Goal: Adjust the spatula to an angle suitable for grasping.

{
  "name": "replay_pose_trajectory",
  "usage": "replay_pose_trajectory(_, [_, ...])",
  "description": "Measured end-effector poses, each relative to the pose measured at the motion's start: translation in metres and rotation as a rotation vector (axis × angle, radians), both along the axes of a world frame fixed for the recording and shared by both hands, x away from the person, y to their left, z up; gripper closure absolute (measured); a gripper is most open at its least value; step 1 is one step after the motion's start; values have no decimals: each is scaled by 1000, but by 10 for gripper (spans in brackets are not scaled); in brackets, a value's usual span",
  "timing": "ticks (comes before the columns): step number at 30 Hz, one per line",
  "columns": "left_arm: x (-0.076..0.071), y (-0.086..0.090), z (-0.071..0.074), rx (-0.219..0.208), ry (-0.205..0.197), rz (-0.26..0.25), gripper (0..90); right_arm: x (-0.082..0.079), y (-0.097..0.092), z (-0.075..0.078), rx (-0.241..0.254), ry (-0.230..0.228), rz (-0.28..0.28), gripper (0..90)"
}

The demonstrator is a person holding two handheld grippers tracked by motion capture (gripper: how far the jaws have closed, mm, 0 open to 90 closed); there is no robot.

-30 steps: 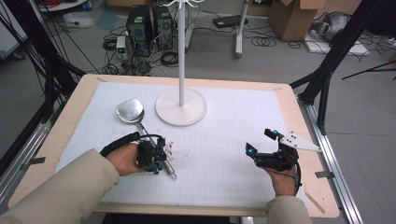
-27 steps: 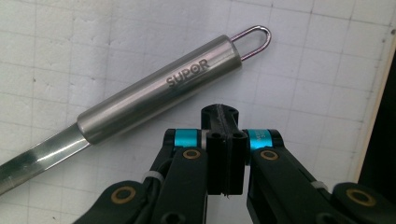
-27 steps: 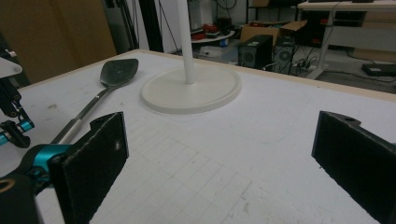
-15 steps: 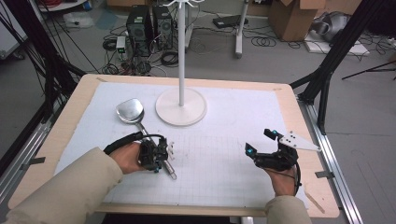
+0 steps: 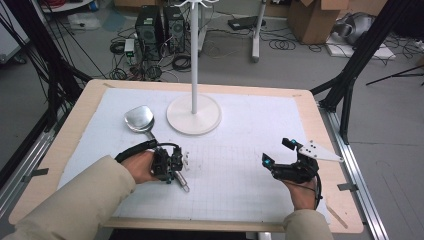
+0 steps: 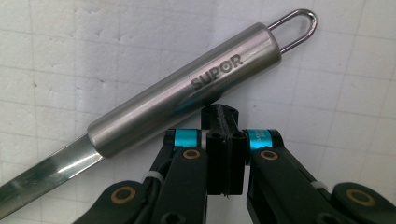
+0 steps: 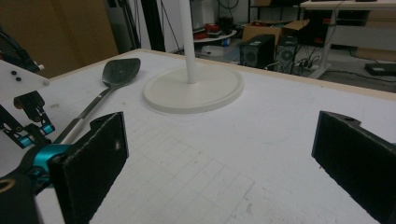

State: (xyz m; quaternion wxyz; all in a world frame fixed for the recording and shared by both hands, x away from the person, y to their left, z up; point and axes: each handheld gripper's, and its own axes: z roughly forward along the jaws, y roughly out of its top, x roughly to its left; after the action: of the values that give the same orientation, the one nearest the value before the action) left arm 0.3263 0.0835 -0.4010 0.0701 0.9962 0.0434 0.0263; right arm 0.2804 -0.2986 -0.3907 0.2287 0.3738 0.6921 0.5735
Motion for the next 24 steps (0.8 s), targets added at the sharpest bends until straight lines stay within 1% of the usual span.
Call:
replay_pose_trajectory(3, [2, -1, 0, -5, 3, 3, 895, 0, 0, 0, -1, 4, 2, 28])
replay_pose_trajectory(6, [4, -4, 0, -6, -3, 2, 895, 1, 0, -1, -1, 2, 2, 28])
replay_pose_trajectory(11, [7, -9, -1, 1, -8, -2, 895, 1, 0, -1, 5, 4, 3, 28])
replay_pose_trajectory(16, [11, -12, -3, -9, -4, 7, 895, 0, 0, -1, 12, 12, 1, 28])
replay_pose_trajectory(20, [15, -14, -3, -13, -1, 9, 895, 1, -1, -1, 12, 1, 2, 28])
replay_pose_trajectory(24, [17, -15, -3, -12, -1, 11, 895, 1, -1, -1, 14, 3, 1, 28])
